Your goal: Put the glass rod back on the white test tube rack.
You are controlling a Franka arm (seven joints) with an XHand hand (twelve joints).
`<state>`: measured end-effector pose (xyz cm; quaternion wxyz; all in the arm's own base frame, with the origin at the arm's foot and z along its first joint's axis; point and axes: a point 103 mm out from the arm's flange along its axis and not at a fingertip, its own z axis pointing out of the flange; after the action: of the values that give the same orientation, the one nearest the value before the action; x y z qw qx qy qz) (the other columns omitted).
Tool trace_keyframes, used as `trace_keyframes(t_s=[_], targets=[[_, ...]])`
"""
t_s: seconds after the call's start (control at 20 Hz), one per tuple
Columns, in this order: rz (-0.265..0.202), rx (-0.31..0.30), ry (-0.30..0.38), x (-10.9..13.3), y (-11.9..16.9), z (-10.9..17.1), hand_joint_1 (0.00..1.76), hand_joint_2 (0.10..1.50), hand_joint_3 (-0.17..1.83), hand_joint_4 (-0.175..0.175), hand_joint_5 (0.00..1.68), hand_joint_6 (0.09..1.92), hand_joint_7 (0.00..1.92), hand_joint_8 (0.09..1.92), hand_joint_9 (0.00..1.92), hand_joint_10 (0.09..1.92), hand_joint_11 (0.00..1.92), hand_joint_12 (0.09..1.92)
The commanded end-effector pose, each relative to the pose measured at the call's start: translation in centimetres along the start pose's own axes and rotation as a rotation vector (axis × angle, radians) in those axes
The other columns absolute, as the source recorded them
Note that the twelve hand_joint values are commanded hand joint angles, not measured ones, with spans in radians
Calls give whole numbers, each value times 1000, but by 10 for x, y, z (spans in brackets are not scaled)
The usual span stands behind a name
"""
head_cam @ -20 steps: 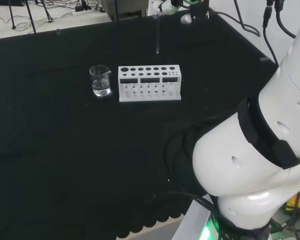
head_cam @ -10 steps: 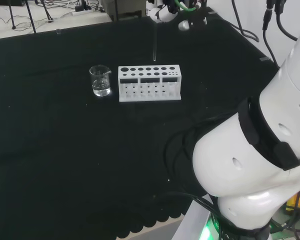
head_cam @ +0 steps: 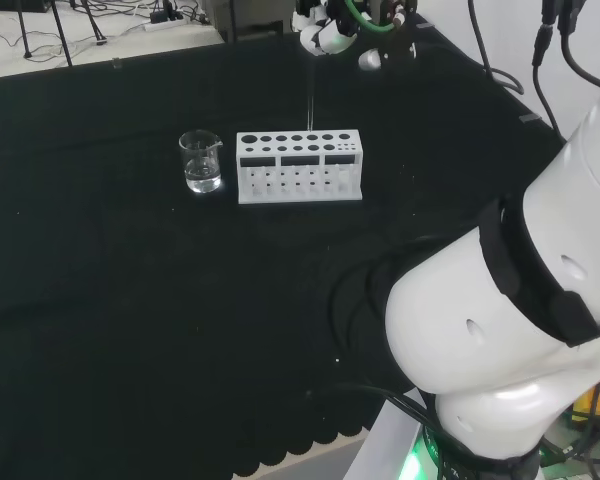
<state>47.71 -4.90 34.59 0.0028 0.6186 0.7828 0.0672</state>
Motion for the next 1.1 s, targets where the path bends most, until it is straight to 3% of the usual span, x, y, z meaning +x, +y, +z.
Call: trace_keyframes(t_s=[0.05, 0.7, 1.1], targets=[[2, 27, -13, 0, -1, 12, 1310, 688, 749, -175, 1150, 635, 1113, 1285, 1580, 1008, 1641, 905], [7, 27, 14, -21, 19, 27, 1310, 688, 748, -175, 1151, 634, 1113, 1284, 1581, 1007, 1642, 906], [4, 48, 13, -21, 21, 36, 1310, 688, 748, -175, 1151, 633, 1113, 1284, 1583, 1007, 1643, 906]])
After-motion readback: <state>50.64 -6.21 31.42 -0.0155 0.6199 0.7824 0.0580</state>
